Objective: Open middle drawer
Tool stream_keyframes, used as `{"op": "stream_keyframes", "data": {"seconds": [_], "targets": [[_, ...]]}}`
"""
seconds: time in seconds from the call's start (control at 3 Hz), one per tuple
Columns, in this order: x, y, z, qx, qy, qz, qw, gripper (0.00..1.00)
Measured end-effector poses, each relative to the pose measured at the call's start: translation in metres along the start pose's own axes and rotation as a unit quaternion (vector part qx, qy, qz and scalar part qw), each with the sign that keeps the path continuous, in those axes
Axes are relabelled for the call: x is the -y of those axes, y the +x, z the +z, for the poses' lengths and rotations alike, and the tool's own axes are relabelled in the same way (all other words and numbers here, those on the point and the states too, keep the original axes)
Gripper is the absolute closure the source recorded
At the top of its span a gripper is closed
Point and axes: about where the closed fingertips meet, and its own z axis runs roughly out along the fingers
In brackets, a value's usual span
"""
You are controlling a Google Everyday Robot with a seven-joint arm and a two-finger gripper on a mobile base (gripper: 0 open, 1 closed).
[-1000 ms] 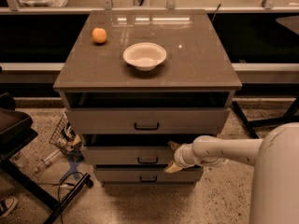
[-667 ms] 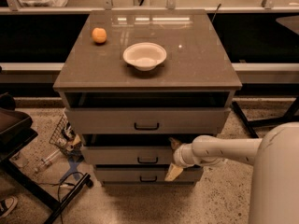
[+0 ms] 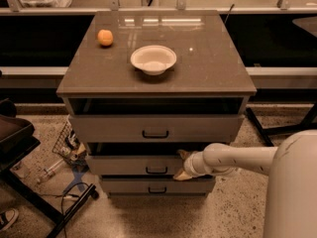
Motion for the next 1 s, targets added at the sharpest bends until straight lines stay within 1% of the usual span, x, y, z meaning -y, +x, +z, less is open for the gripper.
{"op": "stream_keyframes", "data": {"seconds": [0.33, 0.67, 1.0], "targets": [[-0.013, 0.005, -0.008, -0.02, -0.004, 0.008, 0.9998, 0.61], [-0.014, 0.007, -0.062, -0.087, 0.034, 0.06, 0.9938, 0.93], [-0.017, 0.008, -0.065, -0.09, 0.033, 0.063, 0.9934, 1.0]]}}
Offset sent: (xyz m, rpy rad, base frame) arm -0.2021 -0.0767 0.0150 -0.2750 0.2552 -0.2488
